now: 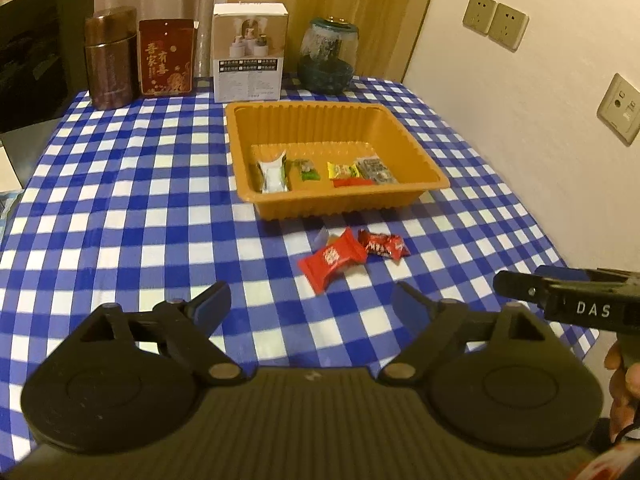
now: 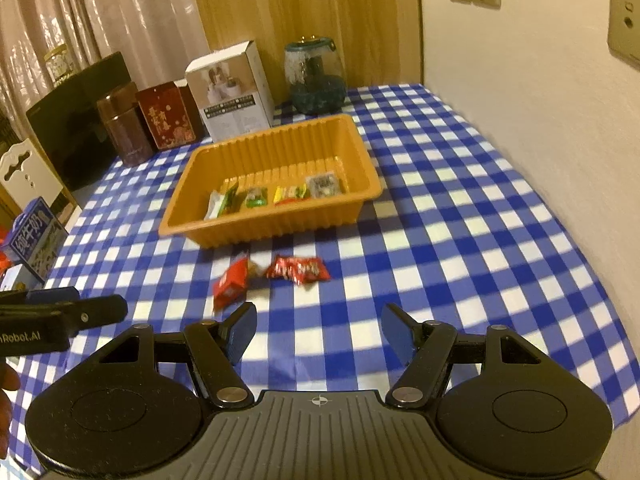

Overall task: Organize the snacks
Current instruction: 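Withdraw both open tools from the tray toward the remaining red candies, then lower the left tool and close it on the large red candy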

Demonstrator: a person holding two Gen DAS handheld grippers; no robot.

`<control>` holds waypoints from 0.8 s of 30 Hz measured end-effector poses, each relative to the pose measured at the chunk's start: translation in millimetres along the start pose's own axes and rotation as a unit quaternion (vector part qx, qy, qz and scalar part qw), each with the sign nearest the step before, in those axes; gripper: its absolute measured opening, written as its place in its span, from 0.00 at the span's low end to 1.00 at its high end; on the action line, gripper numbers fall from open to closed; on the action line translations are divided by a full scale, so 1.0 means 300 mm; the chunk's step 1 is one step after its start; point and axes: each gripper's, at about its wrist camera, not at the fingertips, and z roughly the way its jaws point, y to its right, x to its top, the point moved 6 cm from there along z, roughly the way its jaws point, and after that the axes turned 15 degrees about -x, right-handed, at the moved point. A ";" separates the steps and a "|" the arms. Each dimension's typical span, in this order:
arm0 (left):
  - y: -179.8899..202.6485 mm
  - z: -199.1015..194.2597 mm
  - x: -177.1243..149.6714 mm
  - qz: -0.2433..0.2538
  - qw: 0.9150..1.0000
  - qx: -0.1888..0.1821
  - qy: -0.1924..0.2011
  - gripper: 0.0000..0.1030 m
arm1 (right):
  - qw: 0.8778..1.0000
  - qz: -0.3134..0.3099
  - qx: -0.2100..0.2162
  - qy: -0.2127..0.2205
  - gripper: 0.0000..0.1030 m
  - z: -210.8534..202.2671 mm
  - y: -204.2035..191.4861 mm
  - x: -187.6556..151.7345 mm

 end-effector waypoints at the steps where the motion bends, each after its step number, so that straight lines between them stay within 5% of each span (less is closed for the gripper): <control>1: -0.001 -0.002 -0.008 0.000 1.000 -0.001 -0.002 0.84 | 1.000 0.001 -0.001 -0.002 0.67 -0.001 0.002 -0.011; 24: -0.011 0.072 -0.048 0.042 0.998 -0.026 -0.031 0.85 | 1.000 -0.004 -0.010 -0.022 0.67 0.065 0.022 -0.059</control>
